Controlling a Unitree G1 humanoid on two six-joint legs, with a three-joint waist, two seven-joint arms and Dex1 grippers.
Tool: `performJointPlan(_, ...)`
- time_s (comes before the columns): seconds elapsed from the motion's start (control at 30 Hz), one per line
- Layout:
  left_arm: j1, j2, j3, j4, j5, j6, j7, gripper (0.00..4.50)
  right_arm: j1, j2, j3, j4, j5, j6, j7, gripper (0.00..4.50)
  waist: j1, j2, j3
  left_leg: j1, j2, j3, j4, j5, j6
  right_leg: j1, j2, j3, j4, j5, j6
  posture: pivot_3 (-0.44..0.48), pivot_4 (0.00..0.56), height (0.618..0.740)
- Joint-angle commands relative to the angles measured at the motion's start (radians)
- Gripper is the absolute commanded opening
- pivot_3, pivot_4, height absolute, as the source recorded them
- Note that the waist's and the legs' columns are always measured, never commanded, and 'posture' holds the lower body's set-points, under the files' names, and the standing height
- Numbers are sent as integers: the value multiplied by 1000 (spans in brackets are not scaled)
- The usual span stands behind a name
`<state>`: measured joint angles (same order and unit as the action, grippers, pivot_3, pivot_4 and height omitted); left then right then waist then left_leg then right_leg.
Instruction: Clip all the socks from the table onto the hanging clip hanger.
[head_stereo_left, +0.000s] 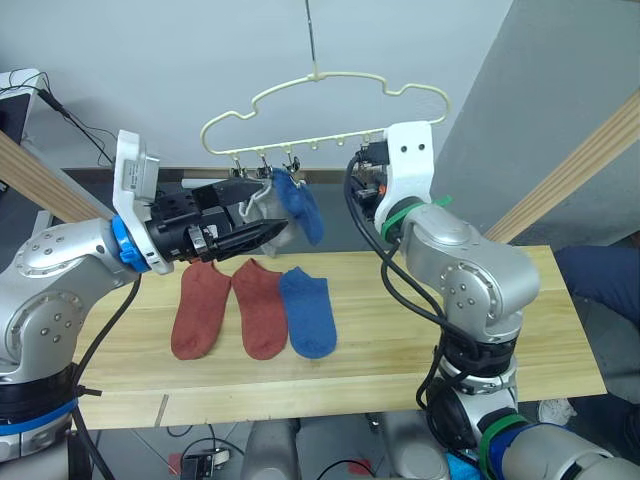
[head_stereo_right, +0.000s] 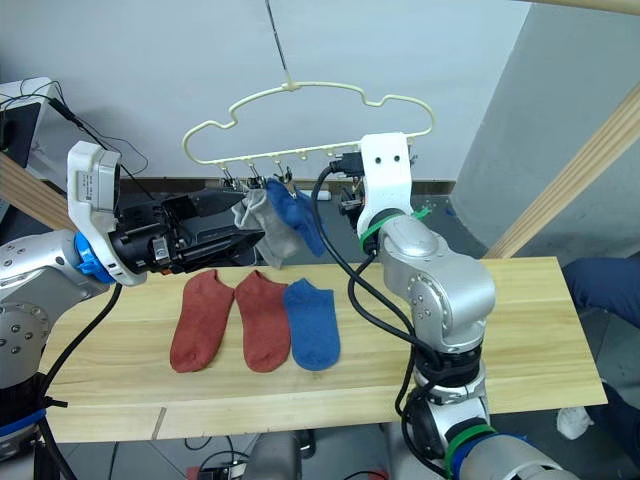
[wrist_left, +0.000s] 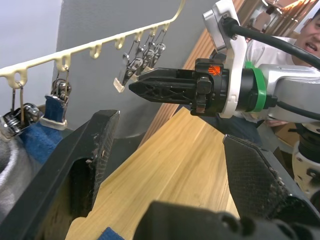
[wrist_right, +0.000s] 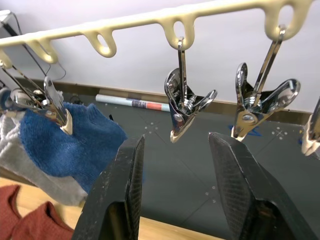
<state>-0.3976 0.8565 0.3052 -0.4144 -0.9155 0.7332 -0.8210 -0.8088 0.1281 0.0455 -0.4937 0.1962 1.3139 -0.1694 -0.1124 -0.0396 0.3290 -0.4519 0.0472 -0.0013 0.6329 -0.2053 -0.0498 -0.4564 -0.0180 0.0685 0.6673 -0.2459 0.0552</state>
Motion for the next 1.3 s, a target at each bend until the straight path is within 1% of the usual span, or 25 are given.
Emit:
performJointPlan(0.03,-1,9,23,-19,-3,-19,-14,3819,-5,26,11,-21,-12,-33,0,2090,0,0,0,0,0,0,0,0,0,0,0,0,0,0,0,-173,374,740)
performJointPlan(0.17,2,10,24,-23,-4,-18,-12,3819,-4,29,12,-17,-21,-41,6,2090,0,0,0,0,0,0,0,0,0,0,0,0,0,0,0,-172,375,740)
performJointPlan(0.93,47,19,58,-69,-6,-7,33,3819,-104,-13,-1,190,-40,-240,67,2090,4,0,0,0,0,0,0,0,0,0,0,0,0,0,0,-121,355,740)
performJointPlan(1.3,58,19,66,-84,-13,-3,51,3819,-112,-19,0,218,-61,-267,81,2090,7,0,0,0,0,0,0,0,0,0,0,0,0,0,0,-119,349,740)
